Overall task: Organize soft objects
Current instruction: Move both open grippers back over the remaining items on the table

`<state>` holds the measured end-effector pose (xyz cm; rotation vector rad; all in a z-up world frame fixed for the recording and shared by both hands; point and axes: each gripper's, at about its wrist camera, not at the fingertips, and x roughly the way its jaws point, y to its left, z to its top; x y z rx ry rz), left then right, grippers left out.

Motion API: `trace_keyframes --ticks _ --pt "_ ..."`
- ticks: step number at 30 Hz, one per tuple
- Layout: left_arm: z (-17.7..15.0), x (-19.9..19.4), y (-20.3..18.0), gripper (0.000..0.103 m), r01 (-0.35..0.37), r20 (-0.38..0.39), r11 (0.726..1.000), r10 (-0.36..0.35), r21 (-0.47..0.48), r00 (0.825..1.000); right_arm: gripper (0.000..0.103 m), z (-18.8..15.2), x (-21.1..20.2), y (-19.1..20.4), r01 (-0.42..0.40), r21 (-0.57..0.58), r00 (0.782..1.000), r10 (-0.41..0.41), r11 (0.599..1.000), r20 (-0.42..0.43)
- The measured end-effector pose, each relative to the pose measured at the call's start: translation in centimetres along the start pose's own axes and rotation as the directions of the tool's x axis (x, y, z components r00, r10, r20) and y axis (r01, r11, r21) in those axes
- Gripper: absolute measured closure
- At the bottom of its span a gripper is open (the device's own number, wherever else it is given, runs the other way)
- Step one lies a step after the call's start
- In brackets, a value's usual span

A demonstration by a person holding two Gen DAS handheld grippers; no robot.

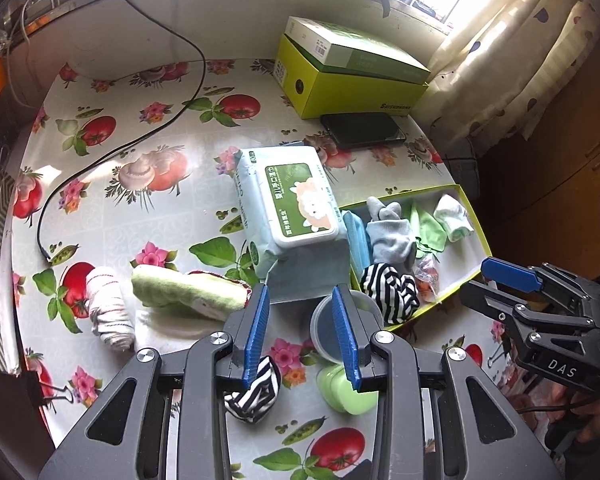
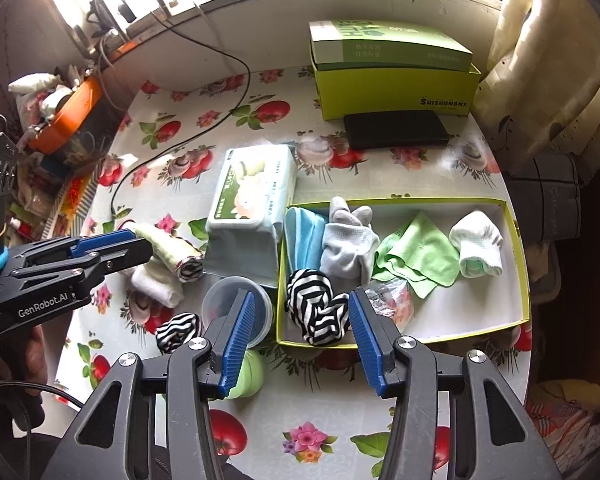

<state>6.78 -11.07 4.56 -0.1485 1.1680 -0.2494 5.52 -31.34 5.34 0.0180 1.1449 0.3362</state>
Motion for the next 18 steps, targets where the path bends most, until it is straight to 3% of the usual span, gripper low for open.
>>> trace_keyframes --ticks 18 --pt "-2.0 -1.1 3.4 0.069 -0.005 0.008 0.997 0.005 -0.075 1.000 0.054 0.3 0.3 3.3 -0.032 -0.076 0.999 0.031 0.997 -0.019"
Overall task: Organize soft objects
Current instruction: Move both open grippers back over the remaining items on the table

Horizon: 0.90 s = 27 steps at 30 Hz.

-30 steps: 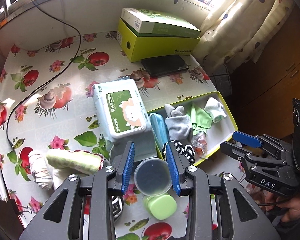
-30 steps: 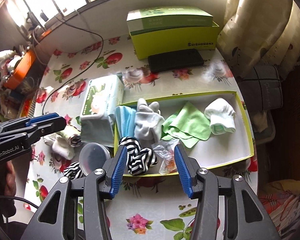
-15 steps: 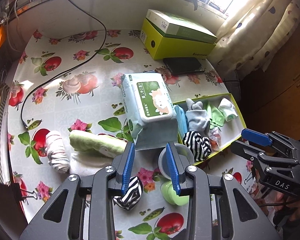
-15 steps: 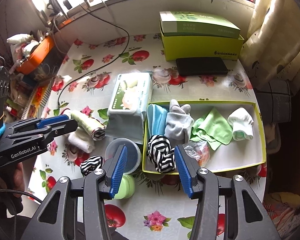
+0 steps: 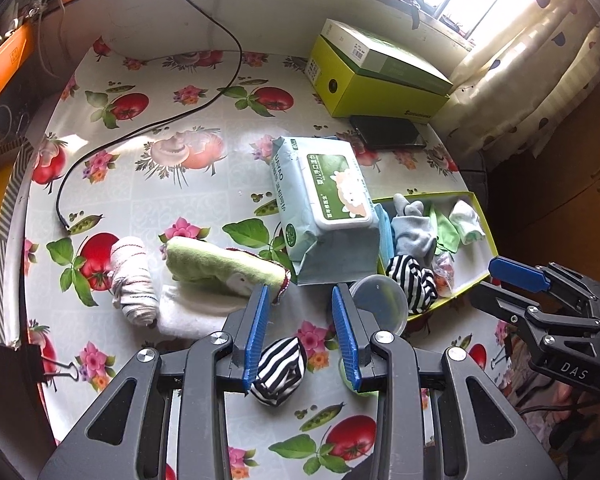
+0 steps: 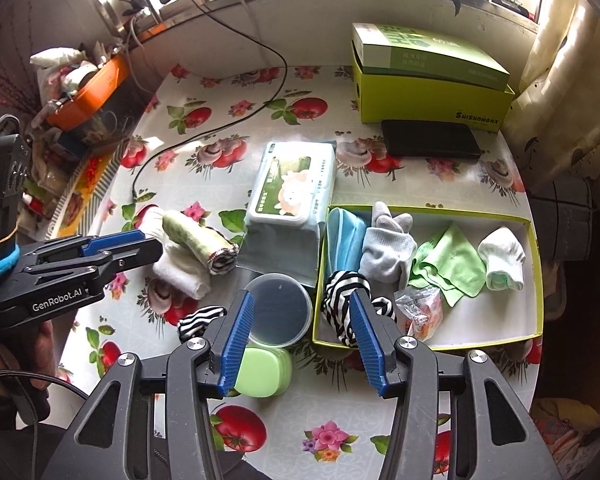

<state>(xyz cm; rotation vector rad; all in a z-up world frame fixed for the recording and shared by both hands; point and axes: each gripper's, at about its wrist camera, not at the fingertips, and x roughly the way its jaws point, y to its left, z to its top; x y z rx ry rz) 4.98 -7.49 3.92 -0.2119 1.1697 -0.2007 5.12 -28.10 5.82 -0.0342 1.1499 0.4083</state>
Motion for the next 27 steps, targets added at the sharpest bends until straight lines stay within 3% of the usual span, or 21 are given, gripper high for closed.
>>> trace_keyframes --ticks 20,27 --pt "-1.8 0.4 2.6 0.069 -0.005 -0.033 0.999 0.004 -0.036 0.999 0.053 0.3 0.7 2.5 -0.058 -0.061 0.998 0.057 0.996 -0.022" --pt "-3.5 2.0 3.4 0.069 0.009 -0.094 0.999 -0.012 -0.038 0.995 0.053 0.0 1.2 3.1 -0.073 -0.074 0.997 0.070 0.995 -0.040"
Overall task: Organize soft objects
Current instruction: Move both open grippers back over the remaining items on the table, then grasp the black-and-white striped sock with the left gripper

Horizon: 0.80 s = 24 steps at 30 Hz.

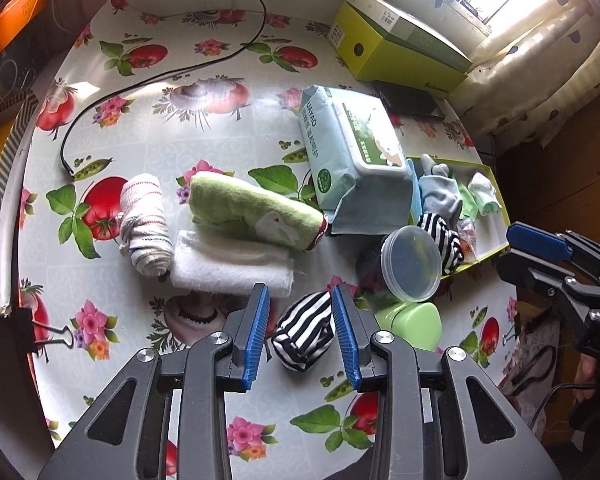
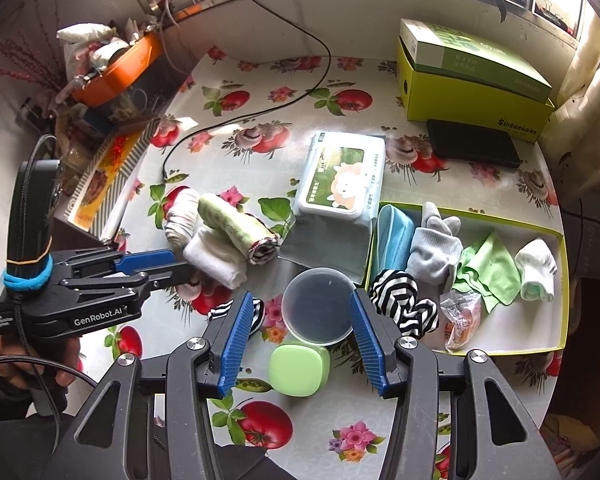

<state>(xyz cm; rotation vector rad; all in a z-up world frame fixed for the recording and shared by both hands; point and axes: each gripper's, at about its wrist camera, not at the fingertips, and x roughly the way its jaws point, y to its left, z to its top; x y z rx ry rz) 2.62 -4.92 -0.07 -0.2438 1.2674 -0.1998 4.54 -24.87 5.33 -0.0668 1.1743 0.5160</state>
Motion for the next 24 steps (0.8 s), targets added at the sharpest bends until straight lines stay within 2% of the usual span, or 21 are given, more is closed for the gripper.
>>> trace_keyframes --ticks 8,18,24 --pt "-1.6 2.7 0.4 0.069 0.015 -0.071 1.000 -0.013 0.019 0.997 0.053 0.0 0.5 0.2 -0.004 -0.008 1.000 0.004 1.000 -0.017" --pt "-2.8 7.1 -0.4 0.069 0.041 -0.171 0.998 -0.031 0.056 0.985 0.053 -0.2 1.4 0.6 -0.006 -0.017 0.999 0.006 1.000 -0.045" --pt "-2.9 9.1 -0.9 0.069 0.005 -0.189 0.996 0.012 0.090 0.982 0.053 -0.2 1.6 0.7 -0.006 -0.019 0.999 0.005 1.000 -0.054"
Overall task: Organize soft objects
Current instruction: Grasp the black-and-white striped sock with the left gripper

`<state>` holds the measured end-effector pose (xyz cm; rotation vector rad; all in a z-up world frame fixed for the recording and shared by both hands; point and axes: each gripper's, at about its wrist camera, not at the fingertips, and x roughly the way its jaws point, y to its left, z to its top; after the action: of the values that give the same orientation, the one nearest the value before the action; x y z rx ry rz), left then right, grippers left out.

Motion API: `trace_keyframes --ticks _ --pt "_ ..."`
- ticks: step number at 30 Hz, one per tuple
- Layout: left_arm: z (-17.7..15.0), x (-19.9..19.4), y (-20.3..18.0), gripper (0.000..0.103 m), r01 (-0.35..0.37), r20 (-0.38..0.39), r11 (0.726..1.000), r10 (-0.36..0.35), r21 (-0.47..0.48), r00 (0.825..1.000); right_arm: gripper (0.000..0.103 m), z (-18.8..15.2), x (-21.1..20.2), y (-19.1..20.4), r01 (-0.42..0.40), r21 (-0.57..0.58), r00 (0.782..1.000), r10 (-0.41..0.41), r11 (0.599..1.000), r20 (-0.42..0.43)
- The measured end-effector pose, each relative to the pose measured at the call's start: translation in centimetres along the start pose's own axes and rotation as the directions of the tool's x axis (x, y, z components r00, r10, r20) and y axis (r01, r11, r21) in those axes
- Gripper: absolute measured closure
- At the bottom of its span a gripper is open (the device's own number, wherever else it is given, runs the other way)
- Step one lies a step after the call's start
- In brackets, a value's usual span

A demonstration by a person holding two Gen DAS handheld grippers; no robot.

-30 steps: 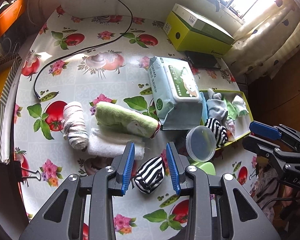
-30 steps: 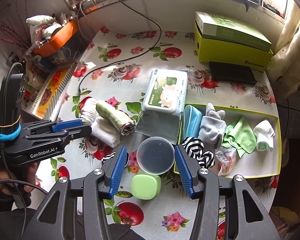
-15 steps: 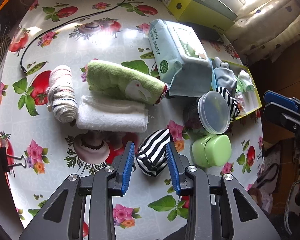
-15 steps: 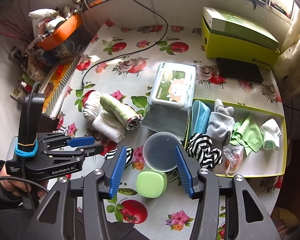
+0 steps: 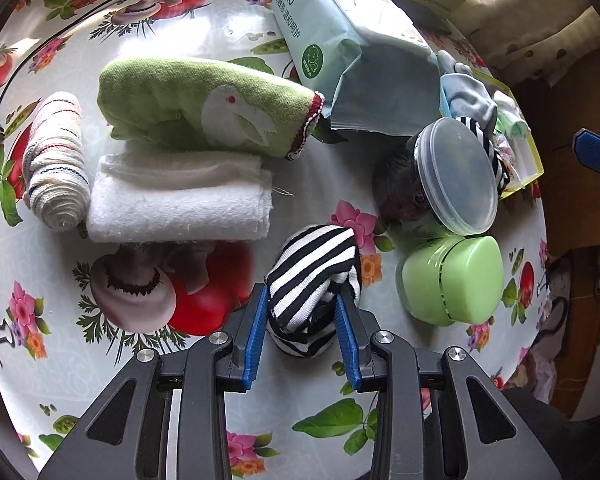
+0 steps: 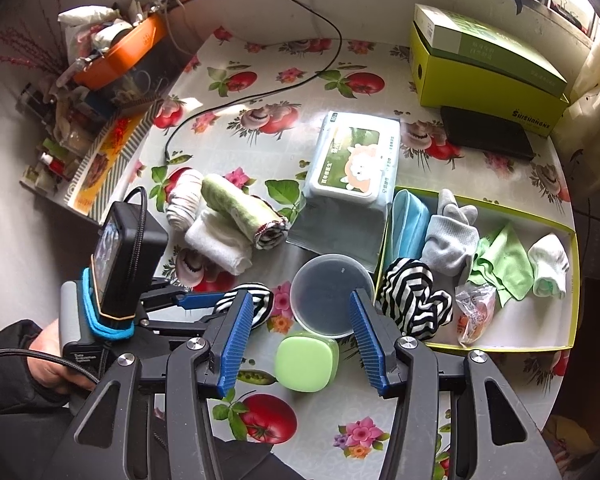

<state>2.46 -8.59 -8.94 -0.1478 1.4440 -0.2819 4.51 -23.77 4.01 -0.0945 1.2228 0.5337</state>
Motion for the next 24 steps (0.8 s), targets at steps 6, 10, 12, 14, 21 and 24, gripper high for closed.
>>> trace_keyframes --ticks 6,10,12,14,21,24 --pt "-0.2 0.3 -1.0 0.079 -0.051 0.020 0.996 0.050 0.072 0.999 0.053 0.0 0.1 0.1 -0.001 0.002 1.000 0.001 1.000 0.000" --pt "-0.3 -0.6 -0.2 0.091 -0.034 0.045 0.998 0.032 0.043 0.998 0.053 0.1 0.3 0.2 -0.008 -0.005 1.000 0.008 1.000 -0.001" --pt "-0.4 -1.6 0.4 0.091 -0.020 0.071 1.000 0.018 0.020 0.997 0.053 0.2 0.4 0.3 -0.011 -0.010 1.000 0.011 1.000 -0.004" --pt "-0.5 -2.8 1.1 0.091 -0.015 0.095 1.000 0.015 -0.001 0.995 0.053 0.4 0.6 0.4 -0.016 -0.016 1.000 0.016 1.000 -0.008" --pt "-0.8 -6.2 4.5 0.091 0.005 0.166 0.994 0.014 -0.110 0.986 0.053 1.8 1.5 1.6 -0.026 -0.069 1.000 0.025 0.997 -0.018" --pt "-1.2 -7.2 6.1 0.091 0.000 0.188 0.987 0.030 -0.161 0.982 0.053 2.5 2.3 2.3 -0.032 -0.096 0.999 0.030 0.995 -0.027"
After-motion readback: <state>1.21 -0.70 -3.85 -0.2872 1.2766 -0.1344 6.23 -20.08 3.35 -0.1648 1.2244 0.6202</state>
